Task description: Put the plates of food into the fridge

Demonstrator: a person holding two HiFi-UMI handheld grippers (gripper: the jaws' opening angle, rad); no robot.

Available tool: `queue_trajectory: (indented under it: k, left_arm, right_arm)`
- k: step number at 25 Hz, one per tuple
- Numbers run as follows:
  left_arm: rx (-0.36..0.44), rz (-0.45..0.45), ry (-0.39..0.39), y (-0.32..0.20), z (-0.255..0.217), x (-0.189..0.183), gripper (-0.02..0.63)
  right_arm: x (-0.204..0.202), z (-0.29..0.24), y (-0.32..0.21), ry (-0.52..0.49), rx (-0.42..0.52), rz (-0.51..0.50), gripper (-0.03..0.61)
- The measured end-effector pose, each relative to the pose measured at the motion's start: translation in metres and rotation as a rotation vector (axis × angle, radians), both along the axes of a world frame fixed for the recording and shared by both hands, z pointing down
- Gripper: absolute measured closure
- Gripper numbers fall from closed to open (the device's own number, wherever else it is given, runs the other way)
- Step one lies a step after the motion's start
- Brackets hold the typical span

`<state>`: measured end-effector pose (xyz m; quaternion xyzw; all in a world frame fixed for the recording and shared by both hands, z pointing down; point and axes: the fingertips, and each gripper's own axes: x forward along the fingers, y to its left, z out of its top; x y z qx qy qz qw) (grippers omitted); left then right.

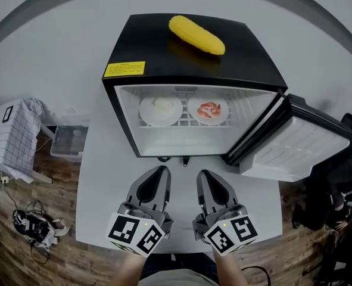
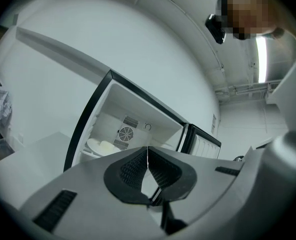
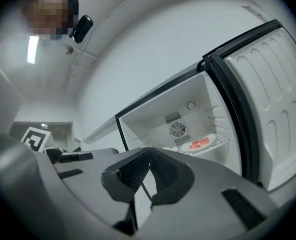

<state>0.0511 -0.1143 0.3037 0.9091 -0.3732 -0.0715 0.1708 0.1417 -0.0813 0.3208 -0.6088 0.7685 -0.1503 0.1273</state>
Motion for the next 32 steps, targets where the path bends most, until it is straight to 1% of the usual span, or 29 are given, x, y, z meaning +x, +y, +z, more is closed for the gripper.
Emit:
queue_trajectory:
  k: [3,6,7,8,9,10,12,14,17,19,21,24,26,27,29,32]
  left_arm:
    - [-0.028,0.027,0.060,-0.005,-0.020,-0.009,0.604]
    - [-0.057,0.089,0.132,-0.010,-0.048,-0.011,0.603]
    - [-0.057,0.113,0.144,-0.011,-0.059,-0.011,0.603]
    - [-0.047,0.131,0.147,-0.013,-0.070,-0.011,0.603]
    - [-0.028,0.139,0.143,-0.016,-0.082,-0.013,0.603]
    - [-0.004,0.141,0.135,-0.020,-0.095,-0.015,0.603]
    - [0.039,0.138,0.125,-0.027,-0.118,-0.020,0.603]
    - [0.064,0.138,0.126,-0.032,-0.135,-0.026,0.603]
    - [0.074,0.131,0.111,-0.030,-0.137,-0.032,0.603]
    - [0.055,0.127,0.105,-0.026,-0.125,-0.034,0.603]
    - [0.019,0.132,0.109,-0.021,-0.110,-0.034,0.603]
    - [-0.043,0.140,0.111,-0.013,-0.085,-0.034,0.603]
    - [-0.082,0.139,0.114,-0.012,-0.072,-0.036,0.603]
    - [-0.101,0.136,0.119,-0.012,-0.067,-0.037,0.603]
    - [-0.133,0.129,0.134,-0.013,-0.058,-0.041,0.603]
    - [-0.166,0.120,0.156,-0.015,-0.050,-0.046,0.603]
  right_arm:
    - [-0.005,-0.023,-0.003,-0.077,0.018,-0.059,0.565]
    - [0.000,-0.056,-0.013,-0.167,0.036,-0.133,0.565]
    - [0.003,-0.069,-0.016,-0.180,0.040,-0.159,0.565]
    - [0.007,-0.082,-0.020,-0.173,0.046,-0.181,0.565]
    - [0.011,-0.097,-0.024,-0.141,0.057,-0.197,0.565]
    - [0.016,-0.113,-0.027,-0.087,0.074,-0.203,0.564]
    - [0.025,-0.145,-0.034,0.060,0.112,-0.199,0.565]
    - [0.031,-0.175,-0.042,0.215,0.145,-0.196,0.563]
    - [0.039,-0.214,-0.064,0.441,0.166,-0.194,0.563]
    - [0.049,-0.230,-0.091,0.546,0.131,-0.200,0.561]
    - [0.058,-0.235,-0.123,0.594,0.052,-0.231,0.561]
    - [0.064,-0.227,-0.166,0.623,-0.100,-0.313,0.559]
    - [0.063,-0.220,-0.188,0.646,-0.191,-0.360,0.505]
    - [0.062,-0.218,-0.197,0.653,-0.227,-0.378,0.494]
    - [0.061,-0.218,-0.213,0.649,-0.281,-0.402,0.482]
    - [0.063,-0.222,-0.236,0.642,-0.325,-0.403,0.470]
